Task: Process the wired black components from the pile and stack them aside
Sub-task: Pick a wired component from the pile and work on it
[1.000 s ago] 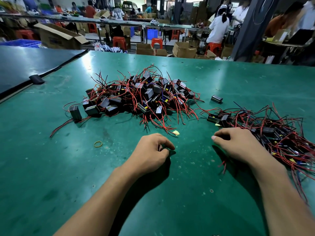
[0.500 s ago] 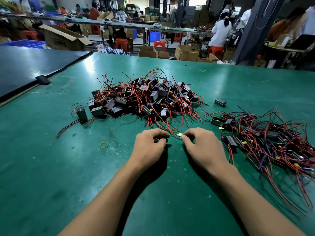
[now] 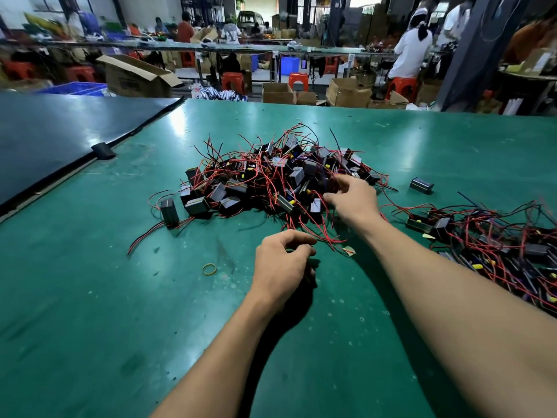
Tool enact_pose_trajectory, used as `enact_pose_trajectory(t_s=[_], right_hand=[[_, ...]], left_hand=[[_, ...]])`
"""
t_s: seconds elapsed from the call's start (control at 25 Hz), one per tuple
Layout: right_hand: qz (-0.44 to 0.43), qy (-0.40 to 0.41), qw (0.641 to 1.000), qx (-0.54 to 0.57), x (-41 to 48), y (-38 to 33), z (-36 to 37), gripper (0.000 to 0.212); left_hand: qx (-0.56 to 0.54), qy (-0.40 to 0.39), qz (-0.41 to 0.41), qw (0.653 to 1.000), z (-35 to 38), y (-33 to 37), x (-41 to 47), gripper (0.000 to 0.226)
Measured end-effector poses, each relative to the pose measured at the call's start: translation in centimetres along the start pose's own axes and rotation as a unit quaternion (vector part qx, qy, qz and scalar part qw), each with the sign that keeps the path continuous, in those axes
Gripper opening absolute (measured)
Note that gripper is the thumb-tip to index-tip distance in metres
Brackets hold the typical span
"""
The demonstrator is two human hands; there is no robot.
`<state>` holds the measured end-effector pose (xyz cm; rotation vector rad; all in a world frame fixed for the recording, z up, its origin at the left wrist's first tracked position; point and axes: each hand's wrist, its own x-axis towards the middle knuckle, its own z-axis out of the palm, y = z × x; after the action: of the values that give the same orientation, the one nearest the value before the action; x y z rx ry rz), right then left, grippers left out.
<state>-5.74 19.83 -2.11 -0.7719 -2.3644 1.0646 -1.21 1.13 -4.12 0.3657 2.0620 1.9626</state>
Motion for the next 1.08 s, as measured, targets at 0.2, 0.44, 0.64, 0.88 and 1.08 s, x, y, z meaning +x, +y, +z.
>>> enact_pose_trajectory(t_s=[0.2, 0.44, 0.64, 0.88, 1.08], right_hand=[[-0.119, 0.008, 0.973, -0.197, 0.4, -0.8, 0.4, 0.04], [-0.103, 0.096, 0.985, -0.095, -0.6, -1.3, -1.0, 0.035], [-0.157, 0.206, 0.959, 0.115, -3.9, -2.5, -4.4, 0.033], [-0.326, -0.071, 0.942, 0.021, -10.5, -1.6, -3.6, 0.032], [-0.296, -0.158, 0.94, 0.068, -9.7, -2.2, -2.8, 0.022]], left_hand=[[0.013, 0.003, -0.003, 1.0, 0.0, -0.1, 0.0, 0.024], [0.011, 0.003, -0.008, 1.0, -0.3, 0.2, -0.3, 0.025], [-0.051, -0.008, -0.016, 0.999, -0.4, 0.7, -0.4, 0.014], [-0.249, -0.074, -0.109, 0.959, -1.5, 1.8, 0.1, 0.044], [-0.312, -0.135, -0.157, 0.927, -3.8, 2.2, 0.4, 0.038]])
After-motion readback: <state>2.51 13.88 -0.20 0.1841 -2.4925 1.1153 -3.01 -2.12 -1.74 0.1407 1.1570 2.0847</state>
